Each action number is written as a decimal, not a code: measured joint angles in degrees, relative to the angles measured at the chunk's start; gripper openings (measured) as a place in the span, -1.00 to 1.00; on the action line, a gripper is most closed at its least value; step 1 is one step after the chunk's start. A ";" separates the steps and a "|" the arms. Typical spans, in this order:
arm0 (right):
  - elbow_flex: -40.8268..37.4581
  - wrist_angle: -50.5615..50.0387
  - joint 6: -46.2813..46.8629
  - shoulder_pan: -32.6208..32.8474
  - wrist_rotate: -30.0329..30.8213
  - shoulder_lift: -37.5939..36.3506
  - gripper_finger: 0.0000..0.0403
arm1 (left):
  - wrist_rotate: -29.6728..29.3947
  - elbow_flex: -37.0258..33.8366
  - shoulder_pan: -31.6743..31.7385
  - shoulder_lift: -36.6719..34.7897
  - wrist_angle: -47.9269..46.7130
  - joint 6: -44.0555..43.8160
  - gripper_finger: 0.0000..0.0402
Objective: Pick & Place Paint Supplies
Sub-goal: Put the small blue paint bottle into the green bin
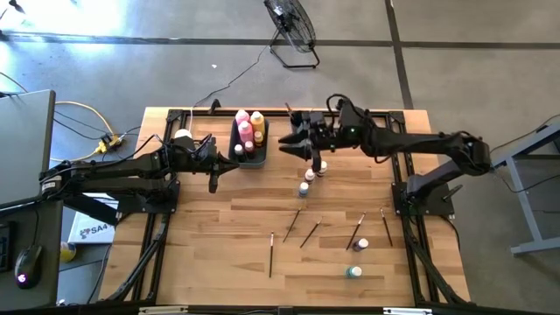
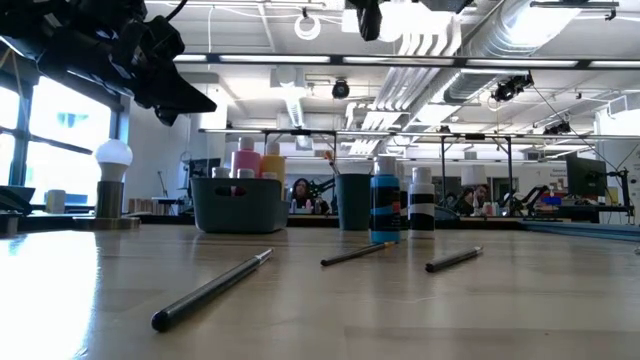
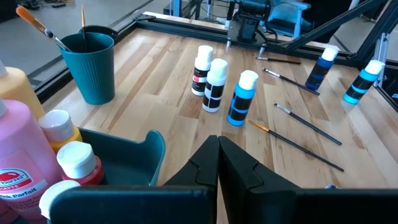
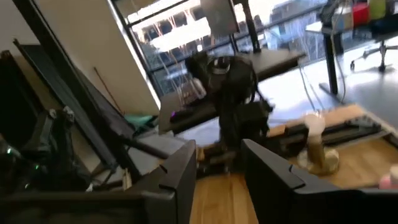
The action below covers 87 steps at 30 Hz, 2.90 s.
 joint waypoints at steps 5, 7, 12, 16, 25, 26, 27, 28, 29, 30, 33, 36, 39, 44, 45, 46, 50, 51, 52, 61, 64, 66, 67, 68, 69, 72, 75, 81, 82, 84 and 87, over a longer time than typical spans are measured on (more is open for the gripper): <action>0.00 -7.87 -1.04 4.50 2.31 -2.77 -0.56 | 0.00 0.00 0.00 0.00 -0.02 0.00 -0.98; 0.07 -10.79 -2.12 7.12 4.58 -3.62 -0.62 | 0.00 0.00 0.00 0.02 -0.10 0.00 -0.98; 0.04 -17.84 -1.67 14.44 11.43 -4.16 -0.78 | -0.02 0.00 0.00 0.01 -0.22 0.00 -0.98; 0.04 -22.67 -1.64 20.05 19.23 -4.34 -0.90 | -0.02 0.00 0.00 0.02 -0.02 0.00 -0.98; 0.02 -31.70 -1.64 25.67 34.25 -4.31 -0.98 | -0.02 0.00 0.00 0.02 -0.02 0.00 -0.98; 0.02 -31.80 -1.64 25.79 34.38 -4.31 -0.98 | -0.03 0.00 0.00 0.02 -0.02 0.00 -0.98; 0.02 -31.72 -1.64 25.77 34.40 -4.31 -0.98 | -0.03 0.00 0.00 0.02 -0.02 0.00 -0.98; 0.02 -31.56 -1.62 25.75 34.42 -4.31 -0.98 | -0.03 0.00 0.00 0.02 -0.02 0.00 -0.98; 0.02 -31.48 -1.64 25.75 34.44 -4.31 -0.99 | -0.04 0.00 0.00 0.02 -0.02 0.00 -0.98; 0.02 -31.45 -1.64 25.75 34.46 -4.31 -0.99 | -0.04 0.00 0.00 0.02 0.00 0.00 -0.98; 0.02 -31.49 -1.64 25.70 34.49 -4.31 -0.98 | -0.04 0.00 0.00 0.02 0.00 0.00 -0.98; 0.02 -31.48 -1.64 25.70 34.51 -4.31 -0.98 | -0.04 0.00 0.00 0.02 0.00 0.00 -0.98; 0.02 -31.48 -1.62 25.70 34.51 -4.29 -0.99 | -0.04 0.00 0.00 0.02 0.02 0.00 -0.98; 0.02 -31.48 -2.56 25.70 34.92 -4.29 -0.98 | -0.04 0.00 0.00 0.02 0.14 0.00 -0.98; 0.02 -31.48 -3.66 25.72 34.94 -4.29 -0.99 | -0.04 0.00 0.00 0.02 0.15 0.00 -0.98; 0.02 -31.48 -4.62 25.87 34.92 -4.29 -0.99 | -0.04 0.00 0.00 0.02 0.16 0.00 -0.98; 0.02 -31.51 -6.02 26.10 34.90 -4.29 -0.99 | -0.04 0.00 0.00 0.00 0.39 0.00 -0.98; 0.02 -31.52 -6.10 26.10 34.90 -4.29 -0.99 | -0.04 0.00 0.00 0.02 0.38 0.00 -0.98; 0.02 -31.53 -6.10 26.10 34.90 -4.29 -0.99 | -0.04 0.00 0.00 0.02 0.37 0.00 -0.98; 0.02 -34.49 -3.84 26.83 40.13 -4.27 -0.99 | -0.04 0.00 0.00 0.02 0.26 0.00 -0.98; 0.00 -35.62 -1.75 27.81 42.43 -4.27 -0.99 | -0.04 0.00 0.00 0.02 0.00 0.00 -0.98; 0.01 -36.26 -0.85 28.89 43.74 -4.27 -0.99 | -0.04 0.00 0.00 0.00 -0.02 0.00 -0.98; 0.00 -36.99 -0.29 29.44 44.39 -4.27 -0.99 | -0.04 0.00 0.00 0.02 0.00 0.00 -0.98; 0.00 -37.70 0.21 30.01 45.13 -4.27 -0.99 | -0.04 0.00 0.00 0.02 -0.02 0.00 -0.98; 0.00 -38.30 0.72 30.53 45.89 -4.27 -0.99 | -0.04 0.00 0.00 0.02 -0.02 0.00 -0.98; 0.00 -39.83 1.57 31.85 47.84 -4.27 -0.99 | -0.04 0.00 0.00 0.01 0.00 0.00 -0.98; 0.00 -40.47 1.64 32.61 48.05 -4.27 -0.99 | -0.04 0.00 0.00 0.02 0.02 0.00 -0.98; 0.00 -40.46 1.35 32.90 48.29 -4.27 -0.99 | -0.04 0.00 0.00 0.02 0.17 -0.35 -0.98; 0.00 -40.44 0.09 32.93 48.71 -4.27 -0.99 | -0.02 0.00 0.00 0.02 0.35 -0.50 -0.98; 0.00 -40.45 -4.76 33.48 50.07 -4.27 -0.99 | -0.04 0.00 0.00 0.02 0.48 -0.63 -0.98; -0.20 -40.98 -7.50 33.77 50.47 -6.26 -0.99 | -0.03 0.00 0.00 0.01 0.47 -0.66 -0.98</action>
